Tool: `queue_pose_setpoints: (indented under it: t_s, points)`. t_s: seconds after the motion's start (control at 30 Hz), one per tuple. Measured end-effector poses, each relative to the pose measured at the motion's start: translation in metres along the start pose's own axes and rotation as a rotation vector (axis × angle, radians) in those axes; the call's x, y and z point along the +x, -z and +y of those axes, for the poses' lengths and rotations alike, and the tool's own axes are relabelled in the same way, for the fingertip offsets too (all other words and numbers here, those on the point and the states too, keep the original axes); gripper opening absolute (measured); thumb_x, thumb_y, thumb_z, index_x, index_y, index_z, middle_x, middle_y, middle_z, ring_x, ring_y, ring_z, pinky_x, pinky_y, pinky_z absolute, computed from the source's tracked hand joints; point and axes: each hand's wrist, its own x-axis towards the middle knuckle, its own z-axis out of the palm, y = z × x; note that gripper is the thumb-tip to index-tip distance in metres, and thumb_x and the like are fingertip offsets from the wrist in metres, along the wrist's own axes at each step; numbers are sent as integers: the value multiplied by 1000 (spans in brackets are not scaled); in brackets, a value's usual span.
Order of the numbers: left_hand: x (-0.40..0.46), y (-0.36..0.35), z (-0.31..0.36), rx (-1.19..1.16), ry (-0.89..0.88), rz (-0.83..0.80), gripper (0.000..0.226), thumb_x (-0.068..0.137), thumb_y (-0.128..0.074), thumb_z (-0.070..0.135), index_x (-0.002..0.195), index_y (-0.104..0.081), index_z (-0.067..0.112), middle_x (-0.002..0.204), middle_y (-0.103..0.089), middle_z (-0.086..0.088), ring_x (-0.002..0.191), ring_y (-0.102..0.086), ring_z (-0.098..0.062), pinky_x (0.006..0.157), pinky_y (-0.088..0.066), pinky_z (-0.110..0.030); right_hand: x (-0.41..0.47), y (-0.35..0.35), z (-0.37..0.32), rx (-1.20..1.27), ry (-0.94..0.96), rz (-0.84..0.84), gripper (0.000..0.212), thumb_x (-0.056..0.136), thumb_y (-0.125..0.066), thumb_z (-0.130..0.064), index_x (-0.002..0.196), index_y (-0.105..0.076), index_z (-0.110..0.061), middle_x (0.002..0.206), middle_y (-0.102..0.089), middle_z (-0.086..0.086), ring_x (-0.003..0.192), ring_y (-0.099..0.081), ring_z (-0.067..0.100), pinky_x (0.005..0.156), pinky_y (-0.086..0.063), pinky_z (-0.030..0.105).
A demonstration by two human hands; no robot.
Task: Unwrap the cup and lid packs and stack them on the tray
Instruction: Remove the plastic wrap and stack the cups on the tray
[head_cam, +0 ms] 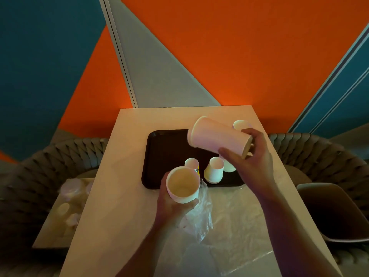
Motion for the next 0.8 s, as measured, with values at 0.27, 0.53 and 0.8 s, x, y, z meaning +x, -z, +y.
queue_pose_setpoints:
  t_s: [0.27,0.53,0.8]
  points:
    - [0,0,2,4,-14,-3,101,53,-95,-4,125,-46,46,120,-60,21,114,-59,-8,86,-50,-16,20,19,-5,-171,259,272,80,65,-94,-27,131,-52,-10,123,-50,0,114,-51,21,91,-44,33]
    - [0,0,4,-6,-19,-2,96,54,-94,-5,127,-47,36,120,-61,20,113,-60,-9,86,-51,-18,48,23,8,-282,324,297,77,67,-86,-34,128,-48,-7,123,-56,10,105,-52,31,85,-41,39]
    - [0,0,3,9,-25,-3,99,55,-94,-4,128,-46,42,121,-59,21,115,-58,-8,87,-51,-18,83,17,32,-485,255,225,60,74,-85,-39,123,-58,-17,129,-61,11,111,-52,36,83,-33,33]
